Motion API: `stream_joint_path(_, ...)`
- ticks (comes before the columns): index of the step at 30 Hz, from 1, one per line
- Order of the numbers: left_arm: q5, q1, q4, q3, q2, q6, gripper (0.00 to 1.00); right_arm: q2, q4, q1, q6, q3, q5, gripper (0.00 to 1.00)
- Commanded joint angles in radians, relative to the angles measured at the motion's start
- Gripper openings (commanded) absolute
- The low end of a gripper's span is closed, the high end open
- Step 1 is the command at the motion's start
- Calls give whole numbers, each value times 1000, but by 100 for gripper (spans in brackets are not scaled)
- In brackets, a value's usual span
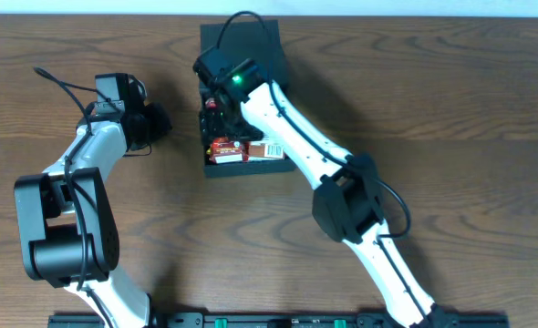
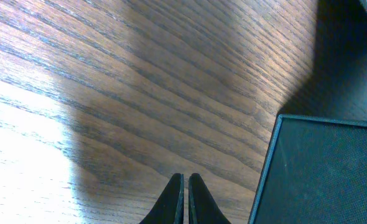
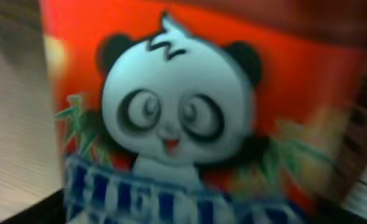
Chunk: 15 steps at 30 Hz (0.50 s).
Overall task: Pack container
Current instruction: 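Carry the Hello Panda box left and lower it into the box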
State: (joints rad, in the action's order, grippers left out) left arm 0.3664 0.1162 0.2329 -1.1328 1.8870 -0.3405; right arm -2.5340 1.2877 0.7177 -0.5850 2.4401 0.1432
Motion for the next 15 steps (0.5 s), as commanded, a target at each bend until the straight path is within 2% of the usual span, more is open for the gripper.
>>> stream_joint_path(1,-8,3,2,-26,-25,-4,6,6,-11,6,53,3,3,87)
stream_joint_path(4,-8,3,3,-26,-25,-4,6,43,-9,-18,97,41,3,88)
stream_joint_path(9,-7,3,3,-26,-25,-4,6,144,-9,-58,145,115,4,99)
stream_joint_path(12,-8,3,2,-26,-25,-4,6,223,-10,-75,210,132,4,99)
stream_joint_path(13,-8,3,2,-26,-25,-4,6,249,-10,-82,241,132,4,95)
stream_joint_path(14,-8,3,2,-26,-25,-4,6,268,-8,-87,264,132,6,78)
stream_joint_path(15,-7,3,2,-26,-25,-4,6,280,-8,-94,298,132,21,42)
